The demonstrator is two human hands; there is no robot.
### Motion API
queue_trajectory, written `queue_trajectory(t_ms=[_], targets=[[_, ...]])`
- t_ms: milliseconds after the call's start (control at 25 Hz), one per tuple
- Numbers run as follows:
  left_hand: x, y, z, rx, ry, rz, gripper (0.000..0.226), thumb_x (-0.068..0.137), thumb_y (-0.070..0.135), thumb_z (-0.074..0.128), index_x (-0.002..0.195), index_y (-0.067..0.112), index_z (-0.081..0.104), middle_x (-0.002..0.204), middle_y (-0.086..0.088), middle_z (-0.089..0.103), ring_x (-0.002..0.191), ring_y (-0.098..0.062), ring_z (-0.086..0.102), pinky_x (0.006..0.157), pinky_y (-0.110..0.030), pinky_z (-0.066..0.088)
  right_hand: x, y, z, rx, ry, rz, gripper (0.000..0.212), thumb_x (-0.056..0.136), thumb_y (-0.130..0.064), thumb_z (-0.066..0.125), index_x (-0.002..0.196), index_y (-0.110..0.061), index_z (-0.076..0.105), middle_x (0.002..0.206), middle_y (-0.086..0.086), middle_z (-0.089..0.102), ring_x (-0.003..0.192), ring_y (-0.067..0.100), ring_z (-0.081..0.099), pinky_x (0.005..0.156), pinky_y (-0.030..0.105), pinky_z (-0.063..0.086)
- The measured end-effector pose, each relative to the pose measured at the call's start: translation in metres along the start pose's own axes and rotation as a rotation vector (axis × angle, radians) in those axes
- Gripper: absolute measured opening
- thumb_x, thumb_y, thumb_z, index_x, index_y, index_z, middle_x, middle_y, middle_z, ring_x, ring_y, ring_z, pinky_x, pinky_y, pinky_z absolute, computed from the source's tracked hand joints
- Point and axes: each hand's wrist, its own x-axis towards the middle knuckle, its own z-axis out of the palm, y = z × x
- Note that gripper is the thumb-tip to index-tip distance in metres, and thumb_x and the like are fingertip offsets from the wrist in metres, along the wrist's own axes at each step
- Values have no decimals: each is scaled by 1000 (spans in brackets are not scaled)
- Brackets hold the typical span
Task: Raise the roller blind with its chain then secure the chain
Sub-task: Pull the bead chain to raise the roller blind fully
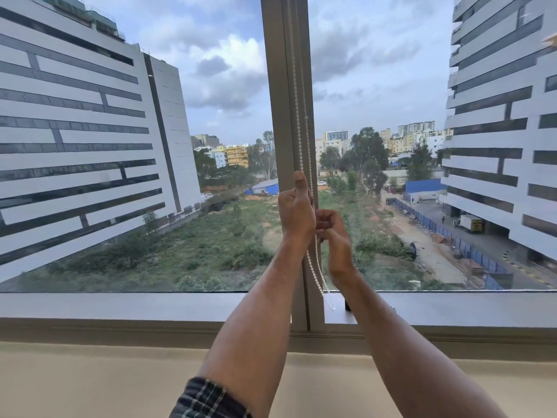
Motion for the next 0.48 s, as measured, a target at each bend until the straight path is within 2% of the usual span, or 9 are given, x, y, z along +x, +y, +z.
queue_trajectory(t_ms=[40, 160, 240, 320, 400, 480], targets=[[0, -4, -1, 21, 2, 6, 67, 104, 51, 44, 43, 24, 35, 43, 3, 31, 38, -15, 25, 44, -25, 22, 9, -14, 0, 38, 50, -32, 29, 80, -5, 49, 106, -13, 61, 95, 5, 60, 77, 7, 56, 66, 18, 44], [-11, -25, -7, 36, -27, -38, 70, 105, 51, 42, 41, 24, 34, 41, 4, 31, 39, -15, 25, 46, -27, 20, 38, -57, 12, 120, 107, -63, 17, 102, -9, 48, 108, -12, 63, 92, 3, 63, 75, 10, 57, 63, 23, 42], [-28, -43, -11, 20, -61, -78, 72, 105, 50, 42, 38, 24, 32, 42, 4, 28, 41, -13, 22, 48, -31, 17, 50, -78, 25, 136, 86, -24, 21, 109, -20, 46, 106, -11, 66, 86, 2, 65, 71, 11, 59, 62, 24, 44], [-47, -58, -13, 3, -89, -130, 72, 100, 59, 42, 38, 24, 32, 43, 5, 27, 43, -12, 20, 50, -34, 15, 54, -91, 40, 131, -8, 45, 35, 111, -30, 42, 100, -10, 68, 78, 2, 65, 62, 13, 58, 57, 26, 45], [-61, -65, -14, -24, -91, -176, 69, 92, 70, 41, 39, 25, 32, 42, 9, 27, 44, -12, 18, 50, -34, 14, 52, -93, 52, 140, -100, 72, 45, 111, -34, 39, 85, -12, 68, 62, -1, 55, 47, 10, 47, 45, 24, 36], [-66, -67, -17, -69, -90, -191, 67, 93, 70, 40, 43, 26, 31, 41, 8, 25, 40, -11, 17, 47, -28, 13, 46, -91, 59, 171, -125, 84, 49, 110, -39, 42, 69, -19, 57, 51, -7, 39, 39, 7, 28, 38, 18, 24]])
